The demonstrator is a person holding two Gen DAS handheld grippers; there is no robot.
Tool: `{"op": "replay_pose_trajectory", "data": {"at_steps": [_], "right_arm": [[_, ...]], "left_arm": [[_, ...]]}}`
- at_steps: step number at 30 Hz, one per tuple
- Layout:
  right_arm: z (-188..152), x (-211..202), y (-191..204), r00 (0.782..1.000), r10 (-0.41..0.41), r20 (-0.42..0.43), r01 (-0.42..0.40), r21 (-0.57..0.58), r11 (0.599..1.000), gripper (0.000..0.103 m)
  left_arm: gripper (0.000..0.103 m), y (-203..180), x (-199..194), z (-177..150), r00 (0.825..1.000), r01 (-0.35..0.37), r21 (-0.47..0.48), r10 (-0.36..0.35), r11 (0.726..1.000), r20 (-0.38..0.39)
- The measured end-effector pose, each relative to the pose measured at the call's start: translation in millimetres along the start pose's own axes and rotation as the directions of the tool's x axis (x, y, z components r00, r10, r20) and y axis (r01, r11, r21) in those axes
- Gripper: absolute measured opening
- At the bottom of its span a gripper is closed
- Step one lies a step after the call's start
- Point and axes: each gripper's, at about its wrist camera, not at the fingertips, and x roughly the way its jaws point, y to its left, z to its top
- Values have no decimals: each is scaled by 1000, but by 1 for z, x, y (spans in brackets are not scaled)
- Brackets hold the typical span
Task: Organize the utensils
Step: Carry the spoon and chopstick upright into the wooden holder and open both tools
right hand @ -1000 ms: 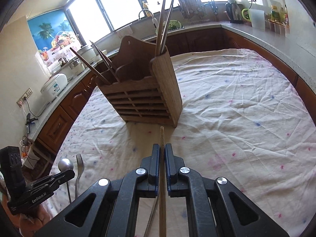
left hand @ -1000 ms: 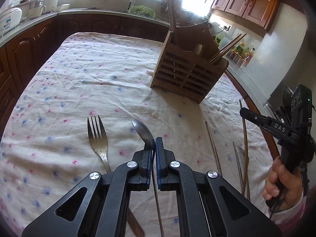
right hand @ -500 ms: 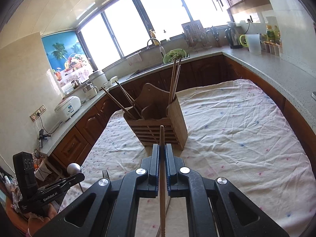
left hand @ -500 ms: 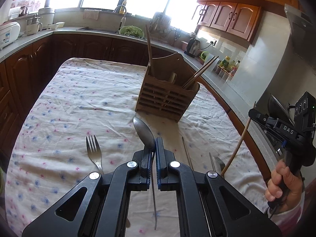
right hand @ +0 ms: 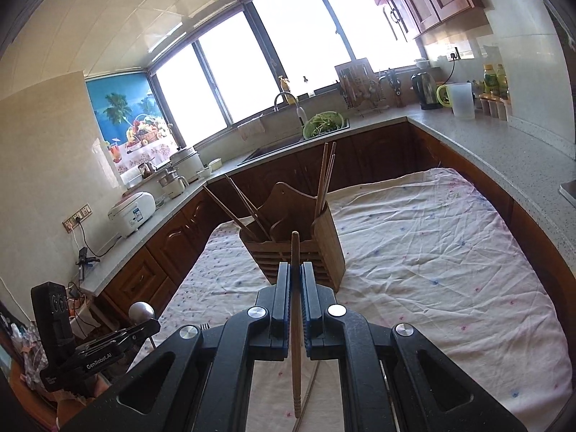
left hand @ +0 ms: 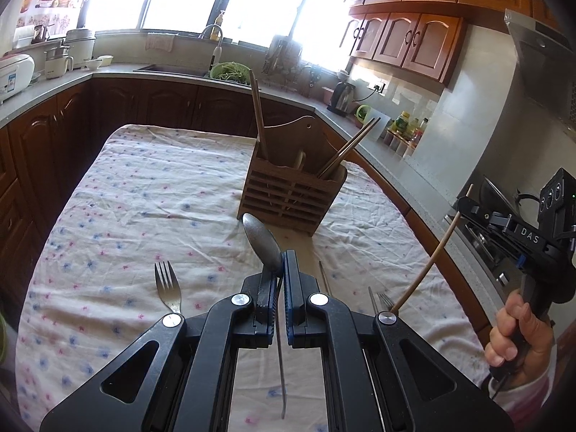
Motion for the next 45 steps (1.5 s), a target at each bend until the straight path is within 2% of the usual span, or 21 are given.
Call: {"op": "replay_pose_trajectory", "data": {"at_steps": [9, 19, 35, 45], "right_arm": [[-2, -2, -3, 1000, -2, 10, 1, 10, 1000, 5], [4, 0, -5, 1000, -2, 20, 1, 16, 1000, 5], [32, 10, -8, 998, 1, 64, -2, 12, 1000, 5], [63, 26, -12, 994, -3, 109, 2, 11, 1000, 5]], "left_arm": [[3, -4, 1, 2, 1000, 5, 5, -5, 1000, 9], [3, -6, -1, 14, 998, 20, 19, -22, 1000, 58], [3, -11, 11, 61, 990, 13, 61, -22, 998, 137], [3, -18, 29, 101, 980, -2, 113, -21, 994, 196]]}}
